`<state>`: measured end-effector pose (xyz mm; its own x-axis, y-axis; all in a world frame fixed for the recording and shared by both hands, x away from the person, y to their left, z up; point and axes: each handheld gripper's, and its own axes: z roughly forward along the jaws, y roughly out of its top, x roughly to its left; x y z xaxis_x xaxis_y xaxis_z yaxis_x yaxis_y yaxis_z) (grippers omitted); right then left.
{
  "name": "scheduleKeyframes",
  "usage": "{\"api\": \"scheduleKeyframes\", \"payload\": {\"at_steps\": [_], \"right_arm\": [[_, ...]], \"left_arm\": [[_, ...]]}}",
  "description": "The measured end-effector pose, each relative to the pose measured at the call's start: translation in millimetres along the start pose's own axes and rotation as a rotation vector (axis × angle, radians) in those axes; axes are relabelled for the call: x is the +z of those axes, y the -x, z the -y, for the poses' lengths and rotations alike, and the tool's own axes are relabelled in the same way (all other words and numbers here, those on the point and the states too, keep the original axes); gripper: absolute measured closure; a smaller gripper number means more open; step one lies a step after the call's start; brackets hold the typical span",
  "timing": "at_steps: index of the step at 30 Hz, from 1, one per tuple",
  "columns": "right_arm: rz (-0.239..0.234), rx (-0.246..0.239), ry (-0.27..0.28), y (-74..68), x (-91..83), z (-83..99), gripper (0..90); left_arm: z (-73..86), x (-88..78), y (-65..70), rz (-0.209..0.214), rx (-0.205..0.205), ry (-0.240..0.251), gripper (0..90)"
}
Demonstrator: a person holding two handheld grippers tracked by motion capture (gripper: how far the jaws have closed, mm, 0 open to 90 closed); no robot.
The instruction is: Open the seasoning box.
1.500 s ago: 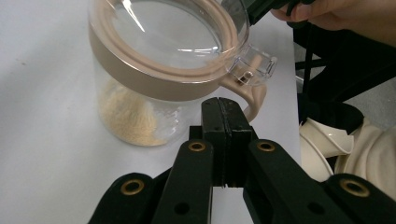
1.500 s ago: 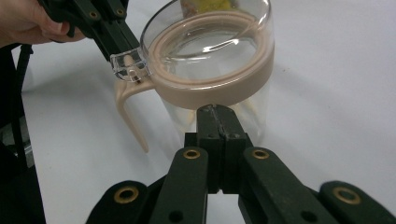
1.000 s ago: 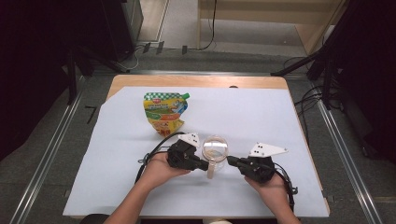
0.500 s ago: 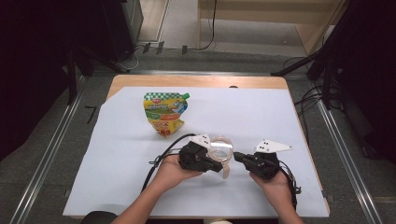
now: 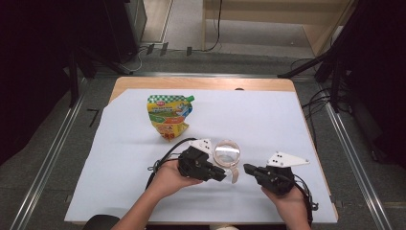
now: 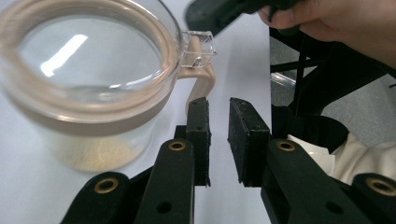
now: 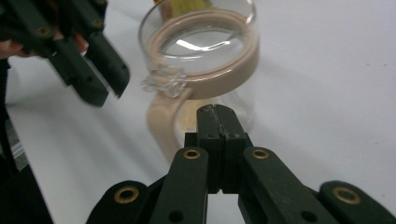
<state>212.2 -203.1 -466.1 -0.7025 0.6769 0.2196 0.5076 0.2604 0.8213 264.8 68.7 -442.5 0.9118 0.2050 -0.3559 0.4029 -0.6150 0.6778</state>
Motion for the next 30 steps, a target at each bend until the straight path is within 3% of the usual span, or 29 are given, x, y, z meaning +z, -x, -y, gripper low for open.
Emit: {"api": "scheduleKeyframes", "payload": {"at_steps": [5, 8, 15, 19, 23, 30], "right_arm": [[-0.037, -0.008, -0.019, -17.9, -4.0, 6.5, 90.0], [-0.053, -0.016, -0.03, -23.4, -3.6, 8.5, 90.0], [-0.107, -0.055, -0.076, -41.2, 13.2, 14.1, 90.0], [-0.116, -0.026, -0.088, -39.9, 23.6, 16.1, 90.0], [-0.109, -0.009, -0.094, -38.1, 29.3, 17.2, 90.0], [-0.101, -0.006, -0.102, -32.5, 34.6, 17.8, 90.0]], "left_arm": [[2.4, -10.1, -7.9, 0.002, -0.025, 0.009, 70.2], [4.5, -15.4, -12.0, -0.017, -0.02, 0.009, 65.1], [9.8, -27.4, -20.6, -0.058, -0.015, 0.076, 52.5], [12.2, -29.8, -27.2, -0.083, -0.025, 0.104, 43.2], [11.9, -29.1, -31.9, -0.071, -0.057, 0.104, 41.0], [12.4, -28.7, -33.6, -0.097, -0.066, 0.098, 37.5]]}}
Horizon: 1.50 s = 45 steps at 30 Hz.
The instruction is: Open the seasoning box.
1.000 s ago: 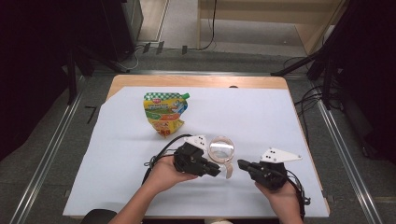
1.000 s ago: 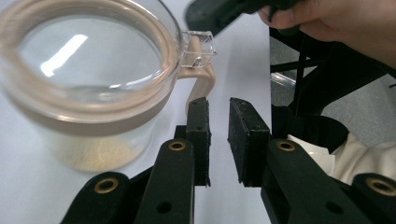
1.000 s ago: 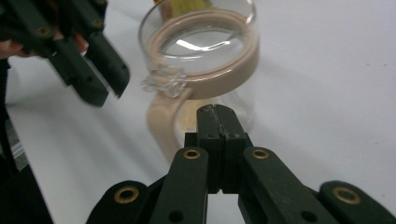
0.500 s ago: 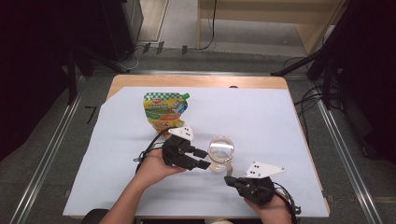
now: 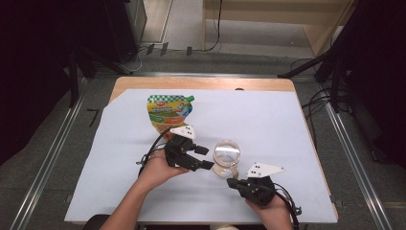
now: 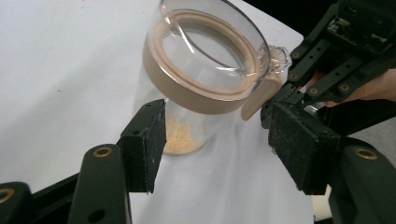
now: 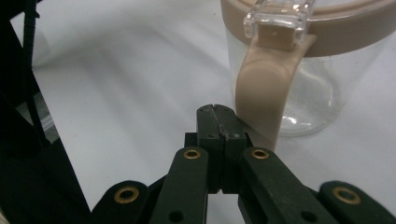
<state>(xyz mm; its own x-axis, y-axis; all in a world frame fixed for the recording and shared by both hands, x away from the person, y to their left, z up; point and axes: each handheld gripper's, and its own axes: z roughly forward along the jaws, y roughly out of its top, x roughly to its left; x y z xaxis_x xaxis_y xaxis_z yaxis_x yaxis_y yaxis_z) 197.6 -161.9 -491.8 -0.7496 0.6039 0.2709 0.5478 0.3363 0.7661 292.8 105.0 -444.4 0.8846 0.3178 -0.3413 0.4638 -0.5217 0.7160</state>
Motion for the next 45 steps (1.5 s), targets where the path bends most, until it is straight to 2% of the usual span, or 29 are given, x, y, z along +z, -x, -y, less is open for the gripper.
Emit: {"api": "scheduleKeyframes", "payload": {"at_steps": [5, 7, 9, 12, 18, 21, 27, 31, 32, 35, 39, 42, 45], "right_arm": [[-0.001, -0.013, -0.01, 0.4, 1.0, -0.3, 90.0], [0.007, -0.023, -0.024, 1.4, 0.9, 0.0, 90.0], [0.024, -0.031, -0.024, 3.8, -0.2, 0.1, 90.0], [0.034, -0.001, -0.006, 10.7, -6.0, 0.1, 90.0], [0.041, 0.022, -0.005, 21.6, -11.2, 0.2, 90.0], [0.074, 0.045, 0.003, 32.8, -18.4, -0.4, 90.0], [0.104, 0.096, 0.029, 49.0, -29.7, -1.2, 90.0], [0.11, 0.107, 0.029, 59.1, -31.8, -4.4, 90.0], [0.109, 0.1, 0.03, 61.4, -31.7, -5.4, 90.0], [0.108, 0.096, 0.031, 67.9, -31.8, -8.5, 90.0], [0.102, 0.103, 0.029, 77.6, -32.0, -11.1, 90.0], [0.09, 0.109, 0.031, 84.7, -32.0, -13.2, 90.0], [0.097, 0.094, 0.028, 90.6, -30.1, -17.6, 90.0]], "left_arm": [[0.7, 0.4, -0.6, -0.023, 0.013, -0.008, 37.7], [0.6, 0.6, 0.1, -0.039, 0.013, -0.009, 37.6], [0.2, -0.5, -0.3, -0.037, 0.007, -0.001, 37.5], [0.2, -3.0, -1.6, -0.034, -0.004, 0.013, 37.5], [0.3, -5.2, -3.8, 0.012, -0.017, 0.046, 35.2], [0.5, -6.4, -4.2, 0.049, 0.005, 0.064, 31.1], [1.2, -5.4, -7.7, 0.032, -0.007, 0.042, 32.5], [0.7, -5.1, -5.4, 0.0, 0.014, 0.042, 40.0], [0.4, -4.9, -5.5, 0.002, 0.013, 0.041, 40.2], [-2.4, -2.8, -4.4, 0.013, 0.038, 0.014, 37.7], [-6.0, 2.2, -7.9, 0.042, 0.026, 0.01, 32.6], [-7.7, 5.6, -9.7, 0.033, 0.028, -0.004, 30.6], [-9.1, 5.6, -12.1, 0.026, 0.026, 0.015, 30.0]]}}
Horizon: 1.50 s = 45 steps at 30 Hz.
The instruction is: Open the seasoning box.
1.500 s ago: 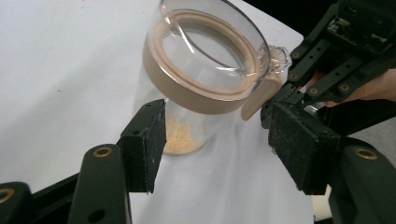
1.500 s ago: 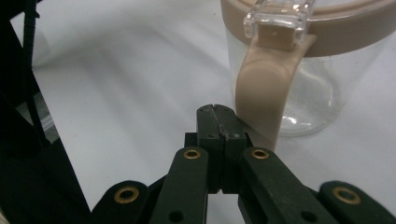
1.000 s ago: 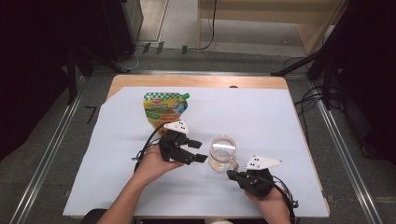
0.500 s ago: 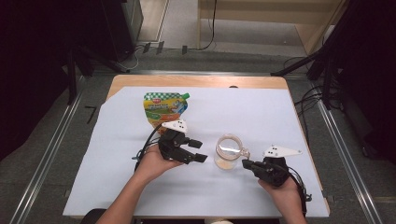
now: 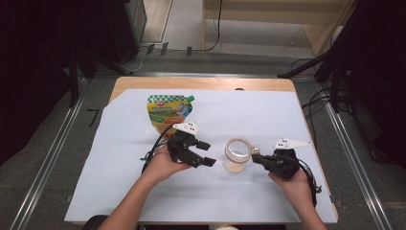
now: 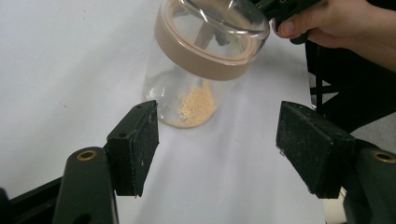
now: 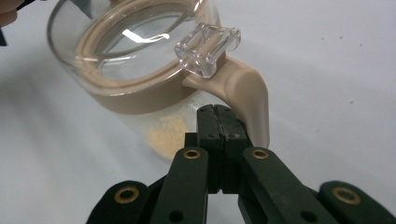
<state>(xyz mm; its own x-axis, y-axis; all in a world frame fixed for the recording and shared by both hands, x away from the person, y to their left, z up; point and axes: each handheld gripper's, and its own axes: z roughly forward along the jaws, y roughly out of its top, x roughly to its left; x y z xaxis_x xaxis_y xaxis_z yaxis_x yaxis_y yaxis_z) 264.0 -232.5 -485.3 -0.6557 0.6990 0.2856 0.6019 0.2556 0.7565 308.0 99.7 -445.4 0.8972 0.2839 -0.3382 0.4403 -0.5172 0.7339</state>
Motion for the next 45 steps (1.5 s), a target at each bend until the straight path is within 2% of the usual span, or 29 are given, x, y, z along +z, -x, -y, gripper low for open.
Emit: {"api": "scheduleKeyframes", "payload": {"at_steps": [3, 5, 8, 11, 13, 15, 17, 20, 24, 26, 28, 30, 32, 36, 38, 41, 45], "right_arm": [[-0.008, 0.003, 0.0, 8.1, 2.8, -4.6, 90.0], [-0.015, -0.002, -0.008, 10.3, 2.9, -6.2, 90.0], [-0.002, -0.029, 0.004, 7.7, -6.1, -7.0, 90.0], [0.025, -0.037, 0.031, 5.5, -20.6, -7.7, 90.0], [0.037, -0.017, 0.05, 8.1, -28.3, -7.2, 90.0], [0.074, 0.0, 0.05, 13.6, -31.3, -6.2, 90.0], [0.088, 0.033, 0.039, 20.7, -24.3, -5.8, 90.0], [0.084, 0.056, 0.025, 25.1, -10.7, -7.8, 90.0], [0.093, 0.038, 0.015, 27.1, 1.9, -12.7, 90.0], [0.083, 0.059, 0.034, 29.5, 3.3, -15.4, 90.0], [0.095, 0.046, 0.032, 28.5, 4.5, -16.3, 90.0], [0.096, 0.046, 0.031, 28.3, 4.7, -15.6, 90.0], [0.1, 0.043, 0.024, 27.9, 4.8, -14.7, 90.0], [0.111, 0.042, 0.018, 26.0, 4.4, -11.9, 90.0], [0.114, 0.042, 0.016, 24.9, 3.6, -10.4, 90.0], [0.112, 0.044, 0.017, 24.3, 1.8, -8.6, 90.0], [0.108, 0.058, 0.017, 23.7, 0.2, -6.2, 90.0]], "left_arm": [[-2.0, 1.6, -2.7, 0.003, -0.009, 0.022, 27.3], [-4.1, 4.6, -2.3, -0.014, -0.004, 0.016, 24.7], [-7.6, 9.2, -2.7, -0.007, -0.014, -0.003, 23.0], [-11.0, 13.7, -5.7, 0.002, -0.005, -0.007, 23.3], [-14.2, 17.0, -6.9, 0.008, -0.002, -0.003, 23.3], [-17.5, 20.9, -7.0, 0.0, 0.002, 0.001, 23.2], [-20.8, 26.3, -6.5, 0.012, 0.007, -0.025, 23.2], [-23.1, 32.8, -4.1, 0.008, 0.013, -0.041, 20.8], [-25.7, 40.1, -3.1, -0.007, 0.039, -0.043, 13.1], [-27.7, 42.6, -2.3, -0.009, 0.052, -0.037, 10.1], [-29.8, 44.7, -1.9, 0.003, 0.065, -0.026, 10.2], [-31.5, 48.5, -2.2, 0.016, 0.054, -0.019, 10.3], [-33.7, 52.5, -0.7, -0.01, 0.094, -0.034, 12.3], [-38.1, 57.9, 1.1, -0.009, 0.106, -0.04, 13.3], [-37.9, 62.4, 2.8, -0.035, 0.121, -0.037, 13.2], [-36.9, 65.5, 1.1, -0.036, 0.116, -0.056, 13.3], [-36.7, 67.2, 1.1, -0.035, 0.114, -0.046, 12.7]]}}
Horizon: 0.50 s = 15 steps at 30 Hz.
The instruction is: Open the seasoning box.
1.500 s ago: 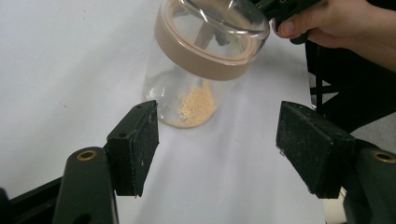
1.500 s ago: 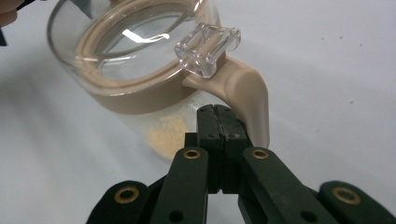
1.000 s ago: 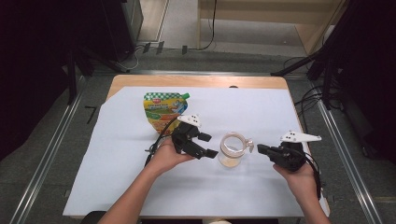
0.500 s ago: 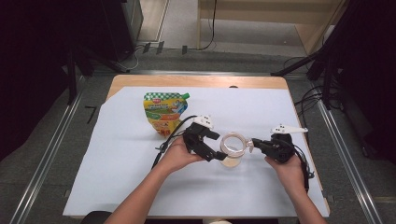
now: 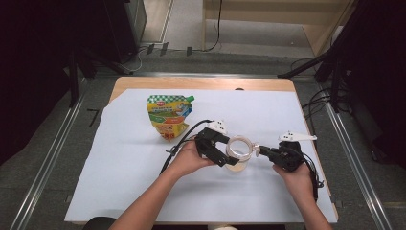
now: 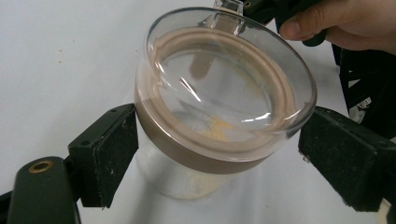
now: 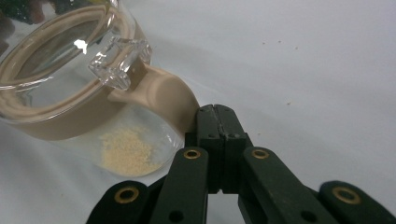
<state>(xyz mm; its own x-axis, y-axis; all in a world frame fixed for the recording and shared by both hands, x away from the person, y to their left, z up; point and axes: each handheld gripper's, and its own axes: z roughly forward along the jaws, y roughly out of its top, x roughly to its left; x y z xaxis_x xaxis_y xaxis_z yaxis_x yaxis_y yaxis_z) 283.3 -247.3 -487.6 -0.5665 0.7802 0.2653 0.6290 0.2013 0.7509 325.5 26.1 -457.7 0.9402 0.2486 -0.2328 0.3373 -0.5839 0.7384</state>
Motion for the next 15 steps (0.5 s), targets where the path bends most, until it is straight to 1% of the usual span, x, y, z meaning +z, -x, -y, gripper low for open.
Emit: {"api": "scheduleKeyframes", "payload": {"at_steps": [4, 7, 9, 12, 13, 15], "right_arm": [[0.004, 0.006, -0.006, -1.1, -0.2, 1.7, 90.0], [0.01, 0.007, -0.011, -1.7, -0.2, 2.5, 90.0], [0.013, 0.008, -0.01, -2.1, -0.3, 2.8, 90.0], [0.011, 0.013, -0.008, -1.8, 0.1, 3.5, 90.0], [0.011, 0.011, -0.01, -2.0, 0.0, 3.6, 90.0], [0.011, 0.015, -0.009, -2.3, 0.0, 4.0, 90.0]], "left_arm": [[-1.6, 1.0, 4.7, -0.035, 0.029, 0.01, 12.5], [-1.8, 2.2, 5.6, -0.042, 0.042, 0.018, 12.4], [-2.5, 3.4, 7.4, -0.056, 0.054, 0.021, 12.0], [-4.2, 5.2, 8.2, -0.066, 0.071, 0.017, 11.4], [-4.9, 6.1, 8.5, -0.065, 0.066, 0.019, 11.2], [-6.2, 7.4, 8.3, -0.067, 0.07, 0.016, 10.7]]}}
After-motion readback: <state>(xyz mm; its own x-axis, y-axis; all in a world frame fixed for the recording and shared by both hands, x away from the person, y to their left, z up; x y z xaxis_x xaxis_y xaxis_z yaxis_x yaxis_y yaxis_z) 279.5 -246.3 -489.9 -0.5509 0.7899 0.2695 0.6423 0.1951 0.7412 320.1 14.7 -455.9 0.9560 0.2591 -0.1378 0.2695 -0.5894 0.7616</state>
